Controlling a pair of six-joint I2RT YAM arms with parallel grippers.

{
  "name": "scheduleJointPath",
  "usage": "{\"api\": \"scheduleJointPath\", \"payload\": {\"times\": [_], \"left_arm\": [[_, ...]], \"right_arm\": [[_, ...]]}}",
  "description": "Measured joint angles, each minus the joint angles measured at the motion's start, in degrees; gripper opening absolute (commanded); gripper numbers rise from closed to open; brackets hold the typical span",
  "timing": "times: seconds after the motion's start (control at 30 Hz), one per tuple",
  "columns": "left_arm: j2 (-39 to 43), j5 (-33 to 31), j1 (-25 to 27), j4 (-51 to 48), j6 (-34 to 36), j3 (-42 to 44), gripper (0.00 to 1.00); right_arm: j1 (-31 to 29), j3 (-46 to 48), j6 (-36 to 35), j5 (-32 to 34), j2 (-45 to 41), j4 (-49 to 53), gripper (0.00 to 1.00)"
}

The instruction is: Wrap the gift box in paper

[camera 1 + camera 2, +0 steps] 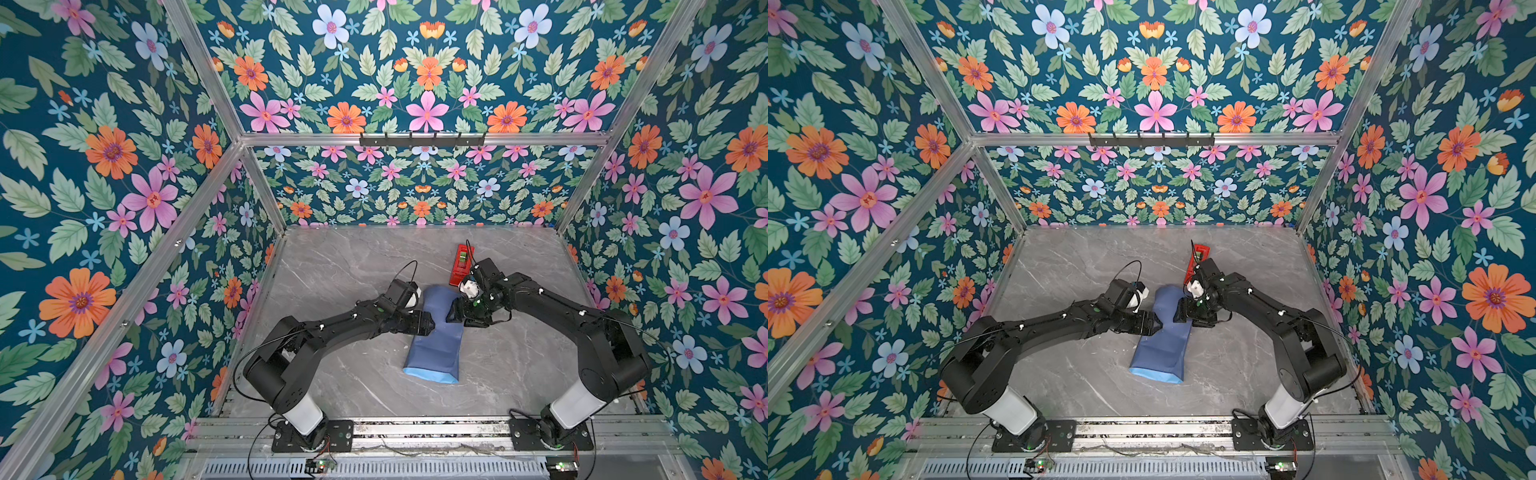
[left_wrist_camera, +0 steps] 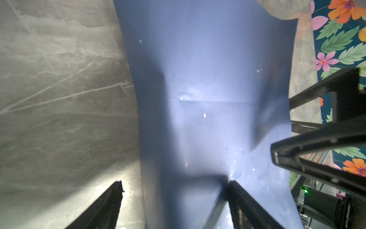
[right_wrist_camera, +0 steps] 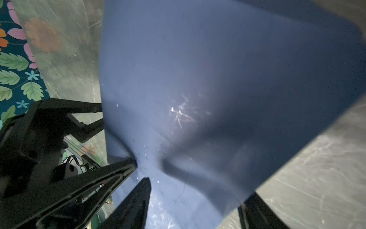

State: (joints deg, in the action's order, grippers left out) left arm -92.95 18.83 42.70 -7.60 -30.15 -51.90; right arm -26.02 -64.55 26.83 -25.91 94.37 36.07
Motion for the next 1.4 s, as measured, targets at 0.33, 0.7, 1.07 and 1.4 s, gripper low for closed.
{"api": "scheduleJointPath", "payload": {"times": [0.33,0.7,1.07,1.4], "left_arm": [[3.93,-3.91,0.00,1.64,-3.19,4.20,0.83],[8.90,-7.76,-0.04,4.09,-7.43,10.01,0.82],[9.77,-8.50,-0.04,6.10,-10.03,11.74,0.83],[9.55,-8.87,-0.04,5.03,-10.34,11.15,0.84]], "right_arm": [[-1.60,-5.70,0.04,-0.15,5.95,-0.28,0.65],[-3.85,-12.50,0.20,-1.11,11.96,-0.79,0.64],[-2.14,-11.82,-3.76,-1.03,9.94,1.11,0.77],[-2.56,-4.63,-6.19,-2.93,7.23,1.20,0.72]]}}
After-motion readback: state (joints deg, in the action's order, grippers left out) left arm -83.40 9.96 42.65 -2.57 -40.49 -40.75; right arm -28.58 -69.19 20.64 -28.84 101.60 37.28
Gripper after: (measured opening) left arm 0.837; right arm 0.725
